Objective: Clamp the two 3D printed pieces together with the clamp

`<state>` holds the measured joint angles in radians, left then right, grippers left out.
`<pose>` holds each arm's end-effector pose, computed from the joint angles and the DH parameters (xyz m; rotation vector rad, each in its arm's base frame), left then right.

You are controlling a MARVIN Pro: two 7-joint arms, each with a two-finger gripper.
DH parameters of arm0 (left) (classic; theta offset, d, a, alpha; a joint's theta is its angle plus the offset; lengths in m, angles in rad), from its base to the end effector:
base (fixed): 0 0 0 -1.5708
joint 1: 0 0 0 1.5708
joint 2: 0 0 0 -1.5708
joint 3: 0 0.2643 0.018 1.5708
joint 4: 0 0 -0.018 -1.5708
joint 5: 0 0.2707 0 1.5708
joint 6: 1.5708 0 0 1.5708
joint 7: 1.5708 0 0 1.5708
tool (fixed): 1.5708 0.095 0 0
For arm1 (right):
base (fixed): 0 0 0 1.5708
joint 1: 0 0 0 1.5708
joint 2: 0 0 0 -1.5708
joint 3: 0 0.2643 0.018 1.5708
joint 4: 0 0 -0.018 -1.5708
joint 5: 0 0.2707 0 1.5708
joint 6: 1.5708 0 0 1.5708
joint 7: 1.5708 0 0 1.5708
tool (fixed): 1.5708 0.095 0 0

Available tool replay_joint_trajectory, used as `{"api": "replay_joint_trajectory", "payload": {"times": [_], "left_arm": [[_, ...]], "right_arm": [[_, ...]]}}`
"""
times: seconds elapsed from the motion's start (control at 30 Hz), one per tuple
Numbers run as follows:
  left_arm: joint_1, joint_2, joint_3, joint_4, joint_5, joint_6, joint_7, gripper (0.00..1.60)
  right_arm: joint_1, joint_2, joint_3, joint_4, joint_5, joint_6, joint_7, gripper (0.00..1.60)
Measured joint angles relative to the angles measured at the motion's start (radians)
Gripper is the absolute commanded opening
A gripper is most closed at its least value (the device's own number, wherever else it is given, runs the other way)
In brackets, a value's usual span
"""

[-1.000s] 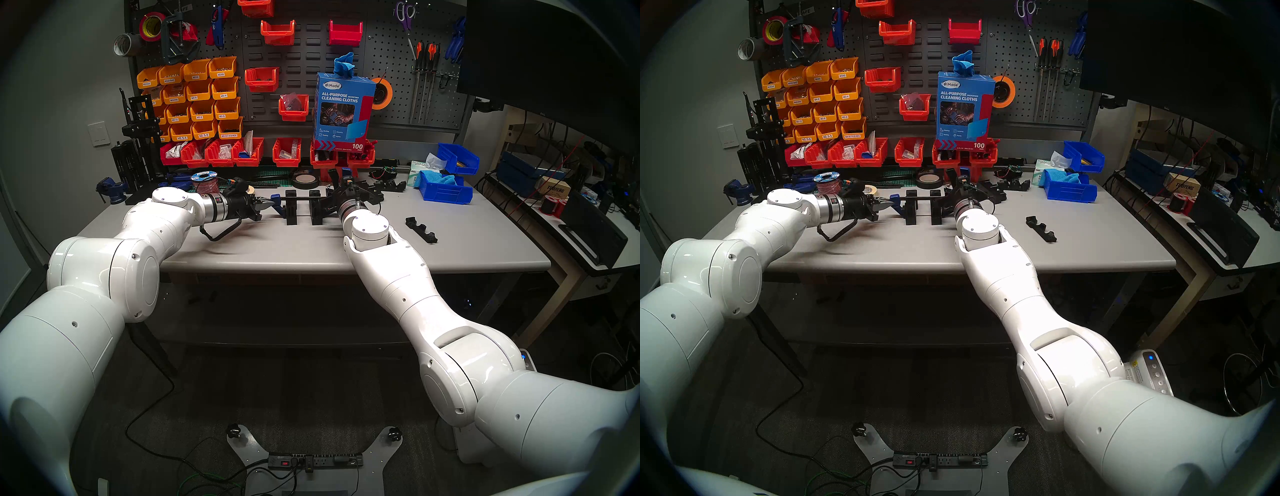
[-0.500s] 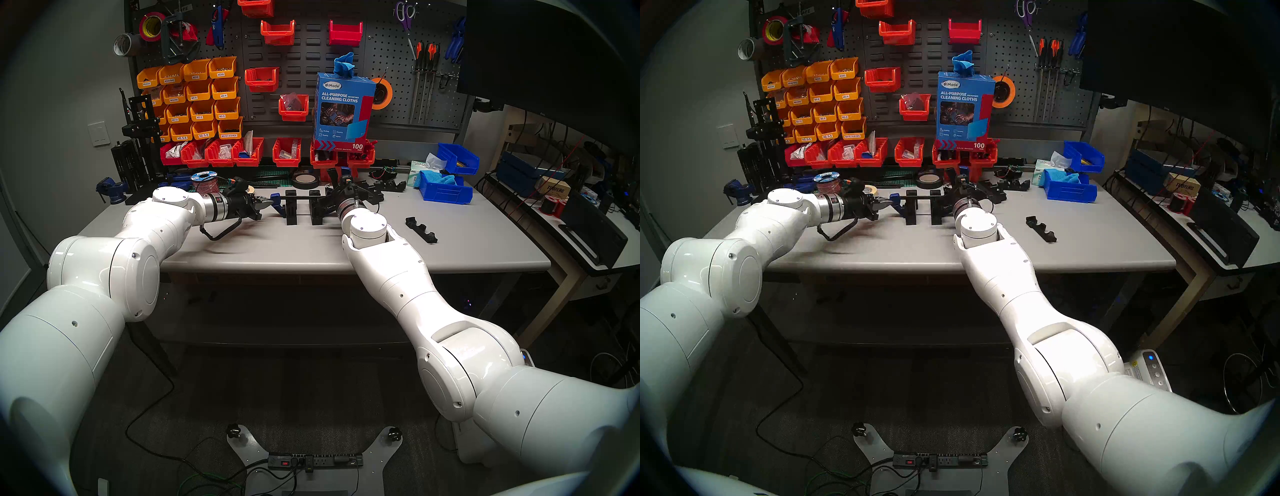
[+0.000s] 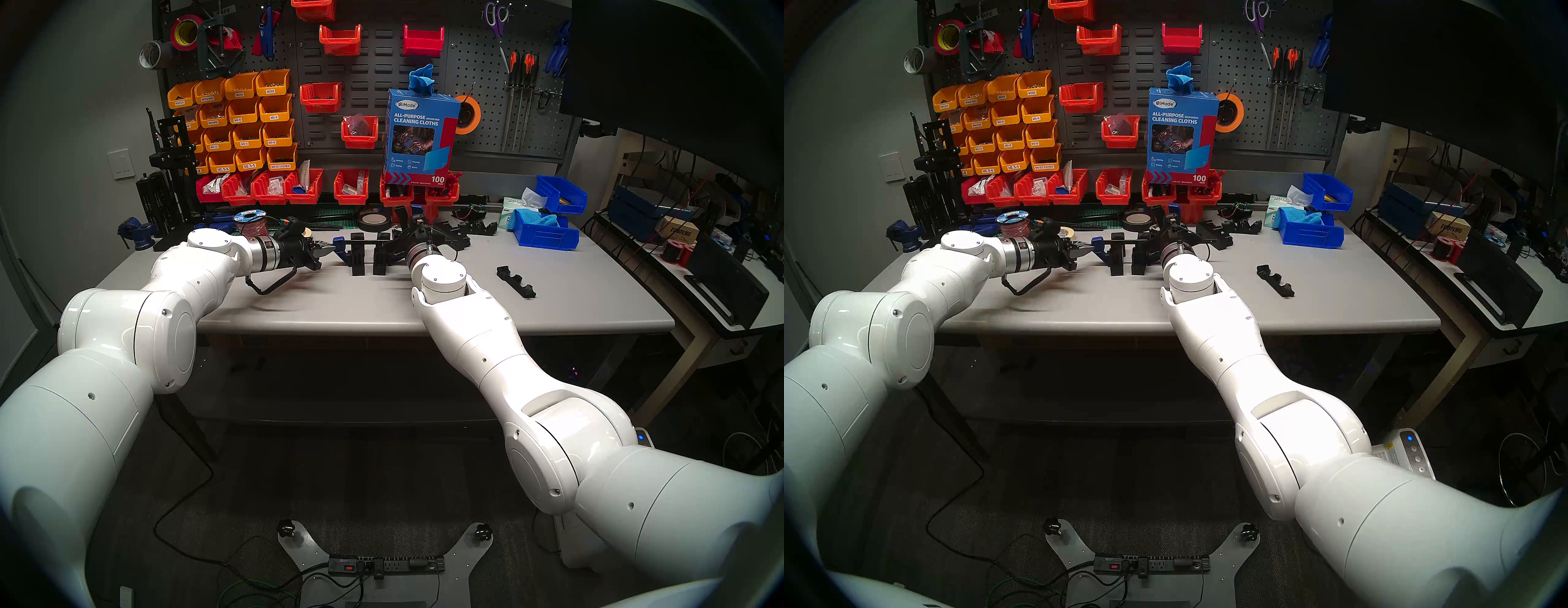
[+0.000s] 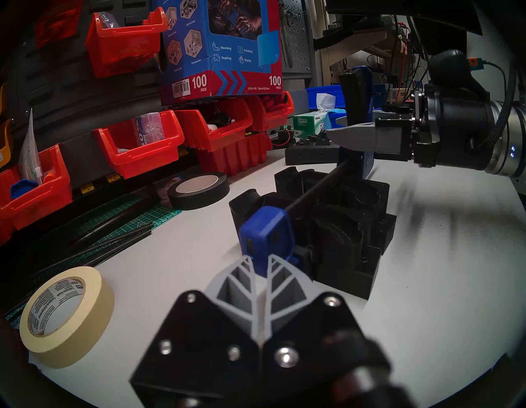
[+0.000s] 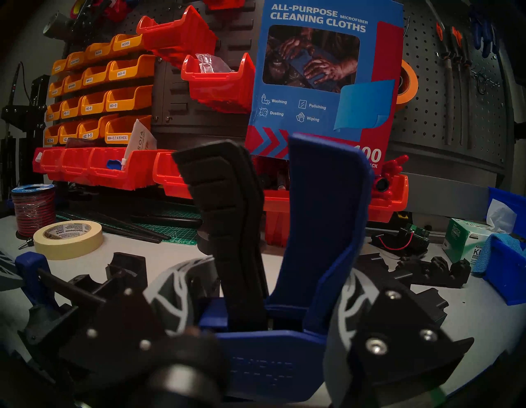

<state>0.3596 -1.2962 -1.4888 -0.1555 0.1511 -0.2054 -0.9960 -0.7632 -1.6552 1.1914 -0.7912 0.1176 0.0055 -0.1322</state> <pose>0.5628 0.0776 -0.1671 1.9982 -1.0327 1.6426 0.5523 0.1309 -0.1833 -2.1326 -0.3133 -2.1873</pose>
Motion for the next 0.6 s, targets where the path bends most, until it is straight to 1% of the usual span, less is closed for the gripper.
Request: {"api": "replay_joint_trajectory", "payload": {"times": [0.6], "left_arm": [[-0.001,-0.002,-0.001,0.001,0.000,0.000,-0.012,0.00]], "right_arm": [[0.018,-0.020,-0.004,0.036,0.000,-0.016,-0.002,0.00]]}}
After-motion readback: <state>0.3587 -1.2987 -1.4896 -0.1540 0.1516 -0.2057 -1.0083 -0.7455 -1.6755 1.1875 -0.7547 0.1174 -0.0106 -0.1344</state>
